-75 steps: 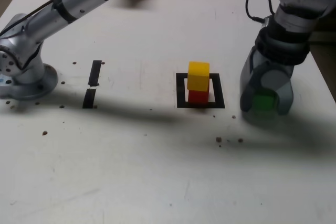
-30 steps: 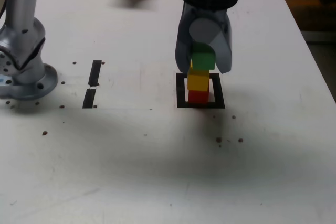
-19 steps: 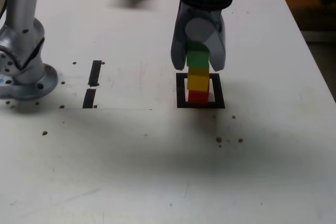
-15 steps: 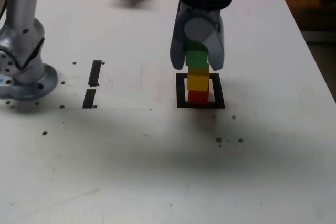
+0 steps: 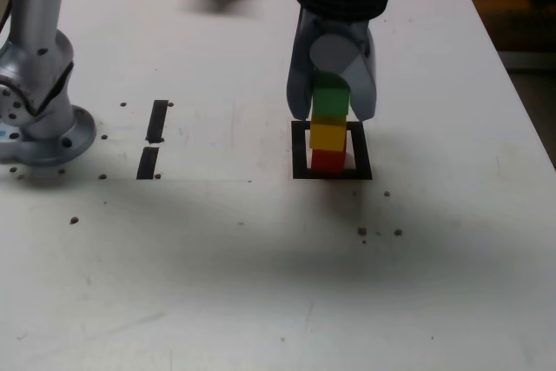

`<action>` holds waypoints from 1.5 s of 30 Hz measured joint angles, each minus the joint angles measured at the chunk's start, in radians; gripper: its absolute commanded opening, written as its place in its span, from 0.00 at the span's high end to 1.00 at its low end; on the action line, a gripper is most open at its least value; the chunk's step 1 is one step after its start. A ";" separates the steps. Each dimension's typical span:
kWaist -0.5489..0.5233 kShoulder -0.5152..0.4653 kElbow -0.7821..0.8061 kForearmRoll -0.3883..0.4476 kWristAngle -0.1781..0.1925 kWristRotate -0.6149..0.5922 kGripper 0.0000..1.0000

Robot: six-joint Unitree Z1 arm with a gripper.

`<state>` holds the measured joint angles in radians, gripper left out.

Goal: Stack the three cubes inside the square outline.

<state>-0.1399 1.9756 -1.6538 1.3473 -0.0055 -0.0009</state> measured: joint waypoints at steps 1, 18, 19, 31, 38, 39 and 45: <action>0.000 0.000 0.003 -0.003 -0.002 0.000 0.40; 0.000 -0.011 0.008 -0.013 -0.019 0.043 0.10; 0.000 -0.022 0.007 -0.009 -0.010 0.043 0.08; 0.002 -0.271 0.148 0.086 0.067 -0.028 0.03; 0.021 -0.329 0.331 0.081 0.032 -0.079 0.01; 0.023 -0.336 0.350 0.071 0.023 -0.081 0.01; 0.045 -0.356 0.520 -0.053 -0.021 -0.065 0.01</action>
<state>-0.0953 1.6193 -1.1337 1.2943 -0.0267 -0.0659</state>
